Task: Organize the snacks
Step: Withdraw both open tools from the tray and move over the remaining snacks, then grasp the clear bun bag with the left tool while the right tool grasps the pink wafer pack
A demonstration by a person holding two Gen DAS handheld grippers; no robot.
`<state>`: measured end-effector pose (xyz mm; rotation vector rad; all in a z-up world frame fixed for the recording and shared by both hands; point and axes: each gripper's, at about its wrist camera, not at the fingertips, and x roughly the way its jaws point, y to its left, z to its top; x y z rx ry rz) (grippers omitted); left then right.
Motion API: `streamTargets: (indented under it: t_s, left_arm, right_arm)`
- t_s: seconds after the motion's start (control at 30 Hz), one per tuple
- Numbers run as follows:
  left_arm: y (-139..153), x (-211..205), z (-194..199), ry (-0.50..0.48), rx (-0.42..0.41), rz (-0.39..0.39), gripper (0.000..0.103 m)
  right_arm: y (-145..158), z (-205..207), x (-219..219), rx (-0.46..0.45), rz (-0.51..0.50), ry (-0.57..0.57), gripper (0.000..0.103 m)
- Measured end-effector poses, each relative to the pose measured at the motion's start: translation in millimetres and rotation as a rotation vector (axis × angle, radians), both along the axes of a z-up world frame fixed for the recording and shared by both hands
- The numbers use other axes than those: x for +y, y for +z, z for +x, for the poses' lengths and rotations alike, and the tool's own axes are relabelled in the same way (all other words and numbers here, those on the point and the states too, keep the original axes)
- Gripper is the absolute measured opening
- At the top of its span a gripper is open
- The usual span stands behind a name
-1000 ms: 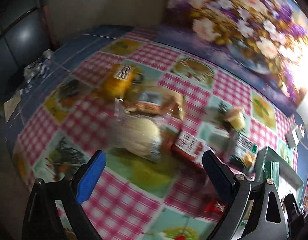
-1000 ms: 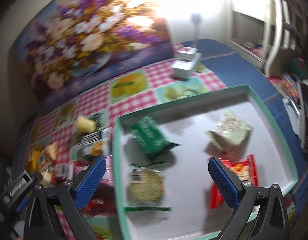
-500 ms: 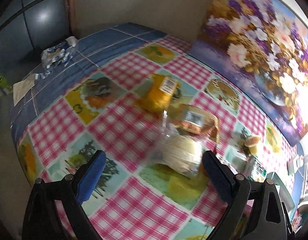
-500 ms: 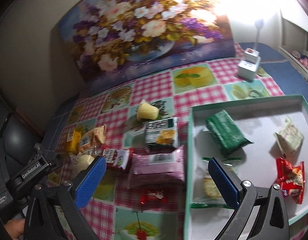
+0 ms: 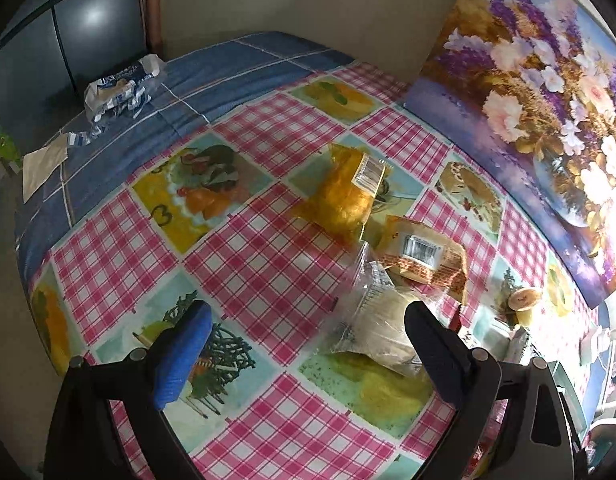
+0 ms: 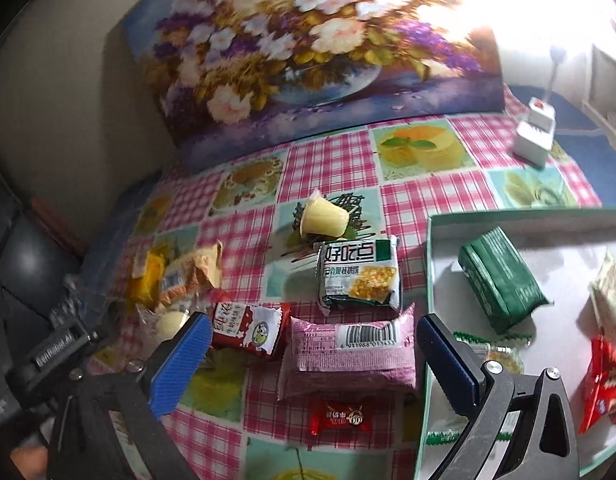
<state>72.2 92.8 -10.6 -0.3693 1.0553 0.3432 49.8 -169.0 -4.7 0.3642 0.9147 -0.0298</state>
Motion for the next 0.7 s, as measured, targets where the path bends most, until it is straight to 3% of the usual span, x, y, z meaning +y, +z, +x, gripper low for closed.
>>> streamTargets:
  t_s: [0.27,0.5,0.7]
  left_arm:
    - [-17,0,21,-0.014,0.019,-0.068,0.097]
    - [-35,-16,44,-0.103,0.033,-0.076,0.097]
    - [-38,-42,52,-0.241,0.044,0.002,0.097]
  right_arm:
    - [-17,18,16,0.08,-0.057,0.056,0.099]
    - [-29,22,17,0.129,-0.081,0.058,0.099]
    - [-32,23,15,0.16,-0.104,0.051,0.099]
